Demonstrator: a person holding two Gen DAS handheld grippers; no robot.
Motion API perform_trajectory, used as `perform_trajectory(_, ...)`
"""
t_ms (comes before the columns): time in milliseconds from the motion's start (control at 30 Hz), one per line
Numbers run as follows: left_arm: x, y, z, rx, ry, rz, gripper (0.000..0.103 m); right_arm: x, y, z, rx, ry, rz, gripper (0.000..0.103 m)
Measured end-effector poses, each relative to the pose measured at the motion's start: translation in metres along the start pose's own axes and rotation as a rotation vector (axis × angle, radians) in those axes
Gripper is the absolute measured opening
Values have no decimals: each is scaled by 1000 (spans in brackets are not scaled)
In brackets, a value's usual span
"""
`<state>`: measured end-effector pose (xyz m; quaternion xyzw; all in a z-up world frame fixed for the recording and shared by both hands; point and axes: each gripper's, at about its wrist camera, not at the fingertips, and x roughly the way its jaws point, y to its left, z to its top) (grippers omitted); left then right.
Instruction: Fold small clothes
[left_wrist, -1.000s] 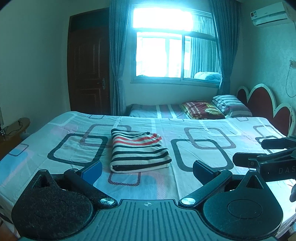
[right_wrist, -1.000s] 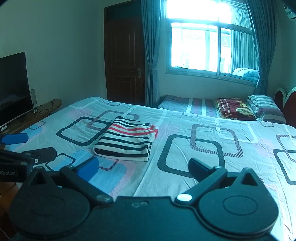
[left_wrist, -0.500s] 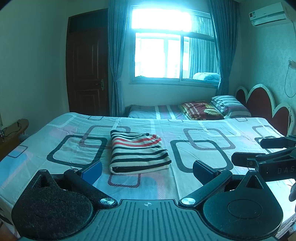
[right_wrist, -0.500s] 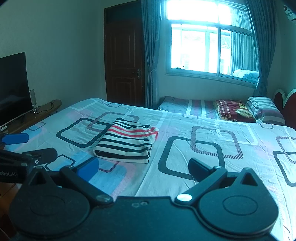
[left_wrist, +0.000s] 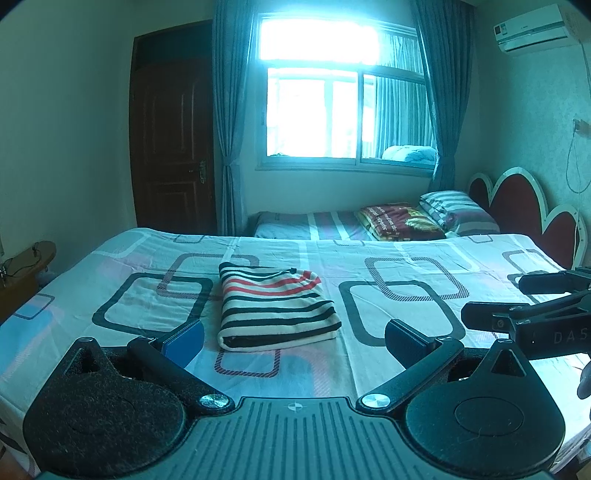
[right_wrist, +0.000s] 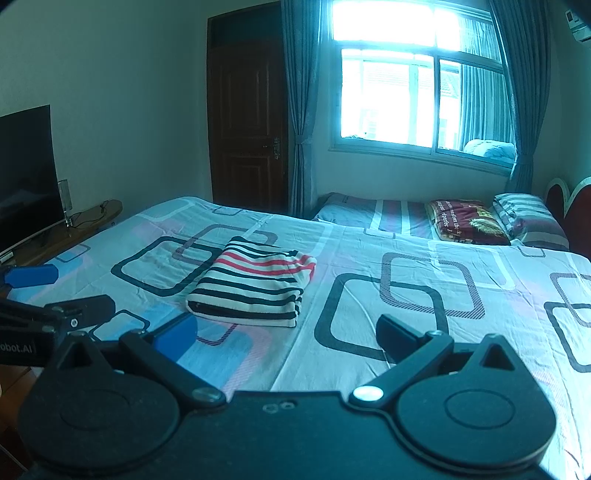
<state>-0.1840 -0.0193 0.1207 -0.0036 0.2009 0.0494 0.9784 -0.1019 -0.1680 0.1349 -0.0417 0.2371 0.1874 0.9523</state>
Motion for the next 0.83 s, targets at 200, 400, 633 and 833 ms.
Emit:
perform_trajectory(200, 2, 2, 0, -5, 7, 19, 103, 0, 0, 1, -5, -1, 1, 102)
perform_trajectory(400, 1, 3, 1, -3, 6, 18, 103, 1, 1, 1, -9, -1, 4, 102)
perform_trajectory(633, 0, 6, -1, -7, -14, 14, 103, 2, 3, 2, -12, 0, 6, 102)
perform_trajectory(833, -6, 5, -2, -22, -31, -3, 103, 3, 3, 3, -18, 2, 13, 102)
